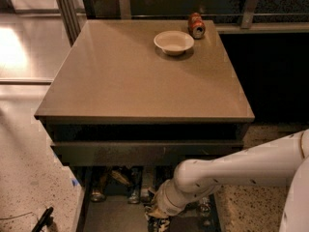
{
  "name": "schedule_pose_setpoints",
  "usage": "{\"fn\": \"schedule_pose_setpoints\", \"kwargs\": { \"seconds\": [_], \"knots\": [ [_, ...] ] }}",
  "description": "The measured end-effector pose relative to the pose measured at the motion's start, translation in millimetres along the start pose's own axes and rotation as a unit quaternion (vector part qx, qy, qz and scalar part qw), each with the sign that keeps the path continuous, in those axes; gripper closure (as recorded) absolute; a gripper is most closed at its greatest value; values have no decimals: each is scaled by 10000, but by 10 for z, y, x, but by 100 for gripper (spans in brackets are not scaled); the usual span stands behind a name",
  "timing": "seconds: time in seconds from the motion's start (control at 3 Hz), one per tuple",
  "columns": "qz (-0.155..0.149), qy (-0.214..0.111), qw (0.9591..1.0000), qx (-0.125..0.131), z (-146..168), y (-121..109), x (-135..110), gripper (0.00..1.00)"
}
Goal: Place blue chip bag into middle drawer
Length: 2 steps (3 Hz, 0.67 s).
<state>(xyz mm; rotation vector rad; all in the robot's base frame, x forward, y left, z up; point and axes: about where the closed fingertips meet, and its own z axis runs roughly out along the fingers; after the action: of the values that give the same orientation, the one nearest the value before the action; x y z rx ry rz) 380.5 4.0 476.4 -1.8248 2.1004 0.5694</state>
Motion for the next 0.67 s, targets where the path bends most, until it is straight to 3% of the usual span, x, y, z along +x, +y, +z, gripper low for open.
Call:
{"fn": "schedule_pose_setpoints", "kwargs": {
  "seconds": [0.33,0.67],
  "knots": [
    [36,-4,10000,-51,43,-7,23,100],
    [225,12,9994,-272,270,-29,146,100]
  ]
}}
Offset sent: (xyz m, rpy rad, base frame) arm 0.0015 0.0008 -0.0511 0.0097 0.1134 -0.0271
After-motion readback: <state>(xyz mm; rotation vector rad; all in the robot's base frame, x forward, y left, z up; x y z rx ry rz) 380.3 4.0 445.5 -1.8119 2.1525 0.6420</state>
